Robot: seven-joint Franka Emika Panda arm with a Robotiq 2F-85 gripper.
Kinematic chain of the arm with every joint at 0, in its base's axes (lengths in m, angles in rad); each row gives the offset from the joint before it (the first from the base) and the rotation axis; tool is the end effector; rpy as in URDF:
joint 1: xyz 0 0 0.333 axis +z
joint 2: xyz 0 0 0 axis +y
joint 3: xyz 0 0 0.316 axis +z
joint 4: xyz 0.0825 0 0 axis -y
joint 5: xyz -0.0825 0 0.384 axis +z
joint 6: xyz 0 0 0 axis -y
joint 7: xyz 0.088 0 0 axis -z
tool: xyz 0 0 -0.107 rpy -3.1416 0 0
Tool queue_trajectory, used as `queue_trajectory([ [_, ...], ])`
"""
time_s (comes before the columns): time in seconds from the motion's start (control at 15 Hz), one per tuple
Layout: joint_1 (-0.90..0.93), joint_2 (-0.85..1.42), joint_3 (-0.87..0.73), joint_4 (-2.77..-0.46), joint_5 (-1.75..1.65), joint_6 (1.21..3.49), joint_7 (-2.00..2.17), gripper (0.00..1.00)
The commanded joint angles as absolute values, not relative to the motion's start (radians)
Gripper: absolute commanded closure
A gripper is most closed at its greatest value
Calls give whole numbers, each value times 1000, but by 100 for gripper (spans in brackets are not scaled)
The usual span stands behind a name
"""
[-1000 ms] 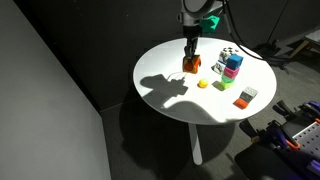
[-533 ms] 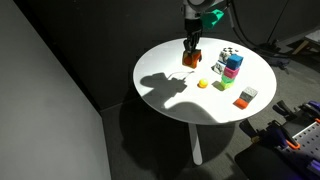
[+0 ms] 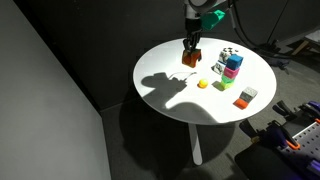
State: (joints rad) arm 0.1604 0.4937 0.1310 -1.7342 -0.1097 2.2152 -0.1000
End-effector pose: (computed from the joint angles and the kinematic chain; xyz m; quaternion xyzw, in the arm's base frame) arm 0.6390 0.1795 0.2972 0.9755 0.2194 -0.0024 0.0130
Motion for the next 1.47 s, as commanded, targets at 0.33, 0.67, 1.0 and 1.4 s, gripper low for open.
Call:
queue_trajectory([
  [0.33, 167, 485, 124, -1738, -117, 2219, -98, 92],
  [0.67, 153, 441, 119, -1756, -112, 2233, -104, 92],
  [1.0, 134, 395, 104, -1769, -106, 2248, -106, 92],
  [1.4, 81, 358, 102, -1777, -65, 2181, -151, 91],
])
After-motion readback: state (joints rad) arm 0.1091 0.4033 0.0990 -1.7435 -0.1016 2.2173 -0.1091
